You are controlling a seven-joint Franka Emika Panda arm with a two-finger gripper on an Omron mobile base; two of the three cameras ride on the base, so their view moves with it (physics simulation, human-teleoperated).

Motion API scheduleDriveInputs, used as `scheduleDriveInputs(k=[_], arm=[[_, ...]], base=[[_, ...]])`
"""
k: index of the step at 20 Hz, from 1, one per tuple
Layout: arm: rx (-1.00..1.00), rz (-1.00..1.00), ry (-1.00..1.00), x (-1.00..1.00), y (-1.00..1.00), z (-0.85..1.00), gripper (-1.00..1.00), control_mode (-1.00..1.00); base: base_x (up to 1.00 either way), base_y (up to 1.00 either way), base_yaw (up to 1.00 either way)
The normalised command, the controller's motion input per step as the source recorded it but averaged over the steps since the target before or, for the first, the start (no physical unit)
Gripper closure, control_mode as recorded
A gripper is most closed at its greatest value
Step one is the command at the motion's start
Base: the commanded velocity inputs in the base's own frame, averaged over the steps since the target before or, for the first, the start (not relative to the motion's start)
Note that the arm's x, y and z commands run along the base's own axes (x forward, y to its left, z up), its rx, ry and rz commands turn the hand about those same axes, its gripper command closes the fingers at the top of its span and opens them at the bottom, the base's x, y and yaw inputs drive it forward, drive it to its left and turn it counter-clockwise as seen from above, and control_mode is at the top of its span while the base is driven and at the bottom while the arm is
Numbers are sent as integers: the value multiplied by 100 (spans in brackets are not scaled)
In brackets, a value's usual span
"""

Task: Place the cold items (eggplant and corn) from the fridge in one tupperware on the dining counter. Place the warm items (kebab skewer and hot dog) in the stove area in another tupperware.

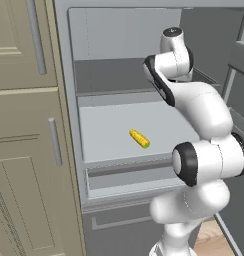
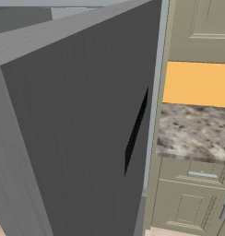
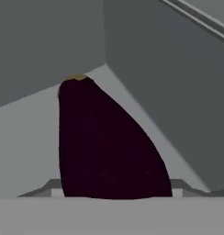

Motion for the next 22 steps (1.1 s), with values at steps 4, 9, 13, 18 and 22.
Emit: scheduleDriveInputs(k=[4, 9, 13, 18, 22], arm=[[9, 0, -34, 0, -26, -37, 100, -100], [9, 0, -18, -76, 9, 29, 100, -100], [0, 0, 9, -100, 46, 44, 100, -100], [-1, -4, 6, -100, 37, 14, 100, -100], [-1, -8, -10, -100, 5, -41, 100, -100]], base=[[0, 0, 0], [0, 0, 0], [0, 0, 0], [0, 0, 0], [0, 0, 0]])
